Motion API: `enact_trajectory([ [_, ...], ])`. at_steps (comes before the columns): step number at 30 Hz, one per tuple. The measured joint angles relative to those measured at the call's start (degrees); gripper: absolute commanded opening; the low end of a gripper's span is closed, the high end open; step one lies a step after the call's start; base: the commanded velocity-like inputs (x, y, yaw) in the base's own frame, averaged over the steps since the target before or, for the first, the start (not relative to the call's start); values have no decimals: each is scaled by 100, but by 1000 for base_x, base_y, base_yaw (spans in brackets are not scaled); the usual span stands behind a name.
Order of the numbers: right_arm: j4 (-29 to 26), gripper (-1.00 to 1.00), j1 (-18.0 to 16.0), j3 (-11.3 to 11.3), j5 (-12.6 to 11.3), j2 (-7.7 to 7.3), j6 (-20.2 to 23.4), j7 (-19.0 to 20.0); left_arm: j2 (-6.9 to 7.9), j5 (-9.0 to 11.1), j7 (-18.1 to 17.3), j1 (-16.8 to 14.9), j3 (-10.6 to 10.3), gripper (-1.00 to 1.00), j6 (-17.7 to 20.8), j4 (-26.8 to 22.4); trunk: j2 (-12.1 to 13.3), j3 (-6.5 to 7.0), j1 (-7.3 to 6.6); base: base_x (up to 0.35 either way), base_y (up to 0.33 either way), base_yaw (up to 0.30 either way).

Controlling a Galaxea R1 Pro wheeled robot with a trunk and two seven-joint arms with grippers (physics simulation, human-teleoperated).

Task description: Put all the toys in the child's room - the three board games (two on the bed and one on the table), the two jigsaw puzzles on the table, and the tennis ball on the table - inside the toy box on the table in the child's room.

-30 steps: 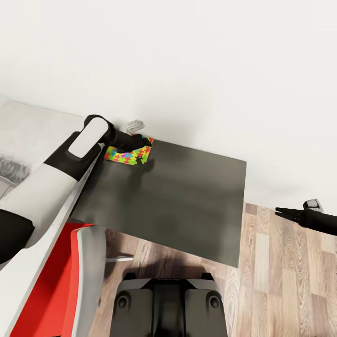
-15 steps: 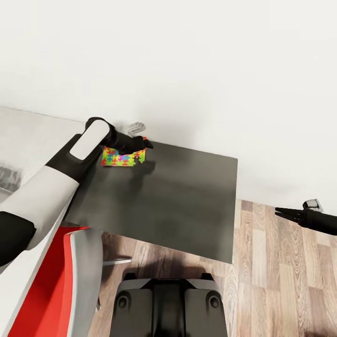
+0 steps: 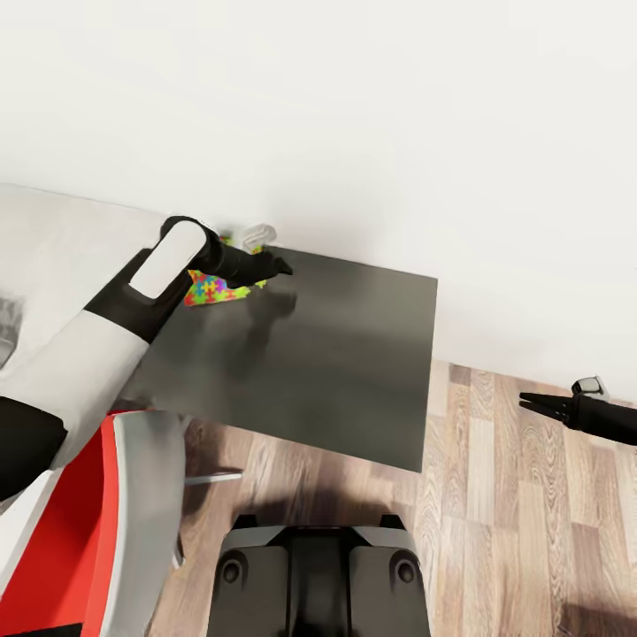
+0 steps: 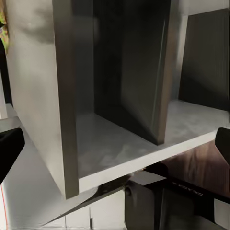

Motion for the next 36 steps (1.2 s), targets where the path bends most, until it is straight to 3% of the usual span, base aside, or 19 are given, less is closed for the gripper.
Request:
enact_trajectory([
  [3,0,100,0,1,0,1,0,-3,-6,-71,-1,88,-3,100,25,-172,-1,0,0,-259,-140,-1],
  [5,0,100,0,1,1,2,-1,-5,-11,33,3,93,-5,100,8,-14,5,-1,3,-267,-140,-1],
  [16,0,100,-2,1,1,12,-1,-11,-6,73,-4,100,-3,100,6,-183,2,-1,1,-250,-116,0],
  [36,0,100,-2,1,1,34,-7,-20,70,93,2,109,46,100,20,-446,2,-1,0,-39,-17,0],
])
